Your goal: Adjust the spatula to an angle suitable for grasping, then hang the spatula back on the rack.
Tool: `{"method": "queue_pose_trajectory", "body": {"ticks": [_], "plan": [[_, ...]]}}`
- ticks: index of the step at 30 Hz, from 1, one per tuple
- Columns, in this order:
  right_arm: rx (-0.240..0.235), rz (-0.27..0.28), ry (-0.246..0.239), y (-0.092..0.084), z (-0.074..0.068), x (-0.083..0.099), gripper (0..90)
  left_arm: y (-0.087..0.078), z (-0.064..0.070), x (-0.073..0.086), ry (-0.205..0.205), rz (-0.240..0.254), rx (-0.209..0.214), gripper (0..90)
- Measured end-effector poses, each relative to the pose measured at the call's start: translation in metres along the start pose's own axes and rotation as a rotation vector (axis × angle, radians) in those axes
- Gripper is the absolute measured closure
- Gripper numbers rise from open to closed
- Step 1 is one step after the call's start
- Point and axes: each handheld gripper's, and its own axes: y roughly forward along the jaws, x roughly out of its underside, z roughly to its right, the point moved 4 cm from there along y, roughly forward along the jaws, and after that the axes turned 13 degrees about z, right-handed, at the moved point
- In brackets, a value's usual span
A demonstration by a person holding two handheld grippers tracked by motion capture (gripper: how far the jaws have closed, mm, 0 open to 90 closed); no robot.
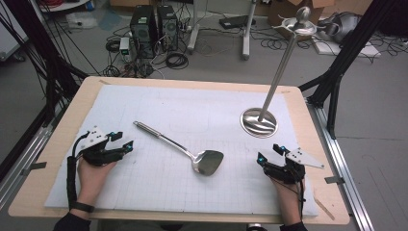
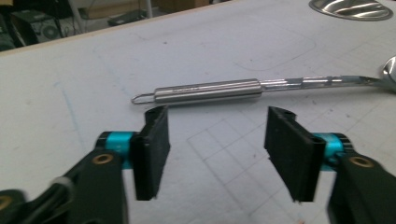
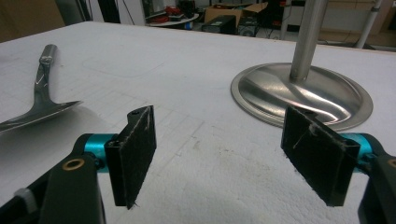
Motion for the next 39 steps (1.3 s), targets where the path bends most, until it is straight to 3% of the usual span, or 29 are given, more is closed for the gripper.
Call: {"method": "queue_pose_trajectory", "body": {"ticks": [5, 8, 17, 28, 39], "plan": [[-0.001, 0.0, -0.002, 0.0, 0.0, 0.0, 25.7, -0.017, -0.008, 0.003, -0.021, 0.041, -0.019, 26.3], [-0.001, 0.0, 0.001, 0.0, 0.0, 0.0, 25.7, -0.026, -0.009, 0.006, -0.012, 0.05, -0.021, 21.5], [-0.002, 0.0, -0.002, 0.0, 0.0, 0.0, 25.5, -0.043, -0.012, 0.009, 0.004, 0.137, 0.025, 17.3], [-0.003, -0.004, -0.002, 0.0, -0.001, 0.0, 25.2, -0.046, -0.013, 0.009, -0.017, 0.181, 0.022, 17.5], [-0.006, 0.01, 0.015, -0.001, 0.001, -0.001, 22.7, -0.046, -0.014, 0.009, -0.022, 0.177, 0.024, 18.3]]}}
